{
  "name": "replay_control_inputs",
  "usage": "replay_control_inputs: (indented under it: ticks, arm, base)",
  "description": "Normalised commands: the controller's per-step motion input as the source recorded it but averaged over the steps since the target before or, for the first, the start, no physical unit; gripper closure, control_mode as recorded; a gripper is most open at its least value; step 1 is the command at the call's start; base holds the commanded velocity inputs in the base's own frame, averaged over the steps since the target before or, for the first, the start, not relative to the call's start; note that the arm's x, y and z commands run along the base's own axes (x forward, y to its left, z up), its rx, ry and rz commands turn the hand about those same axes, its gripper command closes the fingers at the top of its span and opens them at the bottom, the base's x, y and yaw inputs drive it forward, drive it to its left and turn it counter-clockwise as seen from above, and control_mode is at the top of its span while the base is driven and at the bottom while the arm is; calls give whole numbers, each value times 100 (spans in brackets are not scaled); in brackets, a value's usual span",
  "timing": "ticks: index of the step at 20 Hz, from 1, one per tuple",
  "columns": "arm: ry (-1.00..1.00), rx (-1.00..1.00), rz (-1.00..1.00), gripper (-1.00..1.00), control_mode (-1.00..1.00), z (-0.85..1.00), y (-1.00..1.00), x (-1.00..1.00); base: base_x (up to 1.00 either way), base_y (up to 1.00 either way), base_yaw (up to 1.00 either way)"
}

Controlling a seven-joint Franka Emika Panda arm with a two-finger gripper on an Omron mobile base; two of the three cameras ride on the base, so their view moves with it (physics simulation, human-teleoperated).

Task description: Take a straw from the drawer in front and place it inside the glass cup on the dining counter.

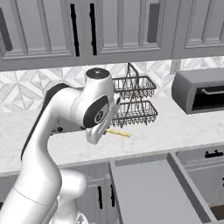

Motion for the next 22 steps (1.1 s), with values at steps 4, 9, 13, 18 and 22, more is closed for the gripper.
replay_control_inputs:
  ticks: [4,9,13,18,22]
  arm:
    - [0,0,0,100,100,0,0,0]
    - [0,0,0,100,100,0,0,0]
    - [0,0,0,100,100,0,0,0]
    - [0,0,0,100,100,0,0,0]
    - [0,0,0,100,100,0,0,0]
  base:
    - [42,-74,48]
    - [10,-67,50]
    - [-78,-9,55]
    - [-81,0,50]
    - [-86,0,46]
